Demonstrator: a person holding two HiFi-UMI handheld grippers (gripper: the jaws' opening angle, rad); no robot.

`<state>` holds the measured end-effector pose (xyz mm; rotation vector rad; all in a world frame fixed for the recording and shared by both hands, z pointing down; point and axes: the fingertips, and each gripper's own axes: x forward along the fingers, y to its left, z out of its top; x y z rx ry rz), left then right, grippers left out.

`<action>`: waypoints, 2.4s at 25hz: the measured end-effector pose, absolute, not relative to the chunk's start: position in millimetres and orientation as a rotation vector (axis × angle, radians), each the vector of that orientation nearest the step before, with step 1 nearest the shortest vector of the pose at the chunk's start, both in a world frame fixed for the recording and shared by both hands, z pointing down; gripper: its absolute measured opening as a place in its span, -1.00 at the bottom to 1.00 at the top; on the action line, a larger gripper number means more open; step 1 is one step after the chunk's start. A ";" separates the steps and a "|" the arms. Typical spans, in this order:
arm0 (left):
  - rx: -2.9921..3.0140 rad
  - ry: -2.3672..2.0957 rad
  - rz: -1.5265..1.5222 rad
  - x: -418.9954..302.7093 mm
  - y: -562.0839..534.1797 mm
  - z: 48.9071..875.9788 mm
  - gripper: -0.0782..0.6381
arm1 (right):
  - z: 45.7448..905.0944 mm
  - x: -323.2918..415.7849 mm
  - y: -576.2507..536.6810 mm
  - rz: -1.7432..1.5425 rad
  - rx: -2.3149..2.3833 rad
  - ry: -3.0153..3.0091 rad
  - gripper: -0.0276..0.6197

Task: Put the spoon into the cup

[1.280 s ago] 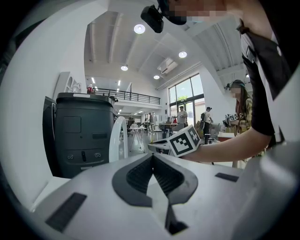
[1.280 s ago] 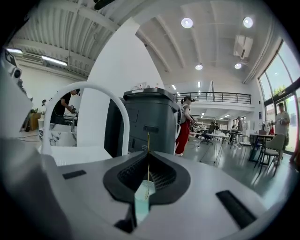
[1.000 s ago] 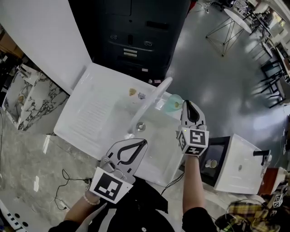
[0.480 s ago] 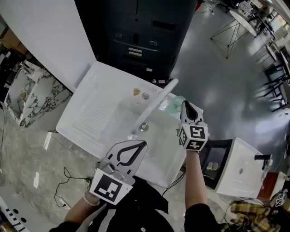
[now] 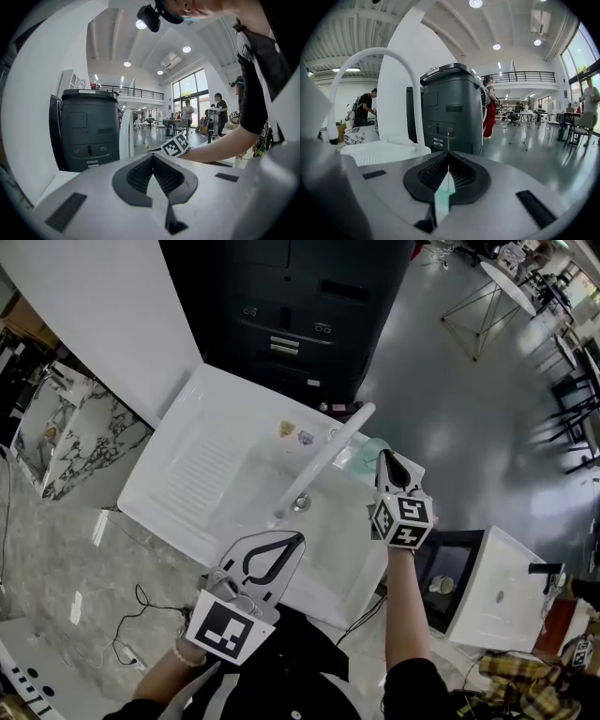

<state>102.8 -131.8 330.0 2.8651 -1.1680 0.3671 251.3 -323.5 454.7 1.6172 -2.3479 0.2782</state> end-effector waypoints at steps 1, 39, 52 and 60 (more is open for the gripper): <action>2.866 -1.169 0.369 102.2 -132.0 330.2 -0.79 | 455.1 251.1 -323.7 0.277 1.617 -2.353 -0.89; 2.886 -1.188 0.376 93.0 -127.9 327.6 -0.79 | 476.2 295.3 -322.6 0.512 1.807 -2.250 -0.48; 2.908 -1.105 0.359 102.1 -121.6 335.8 -0.79 | 461.8 278.2 -265.5 0.329 1.778 -2.255 -0.48; 2.931 -1.050 0.348 107.6 -117.1 334.3 -0.79 | 443.1 263.9 -225.4 0.310 1.801 -2.291 -0.84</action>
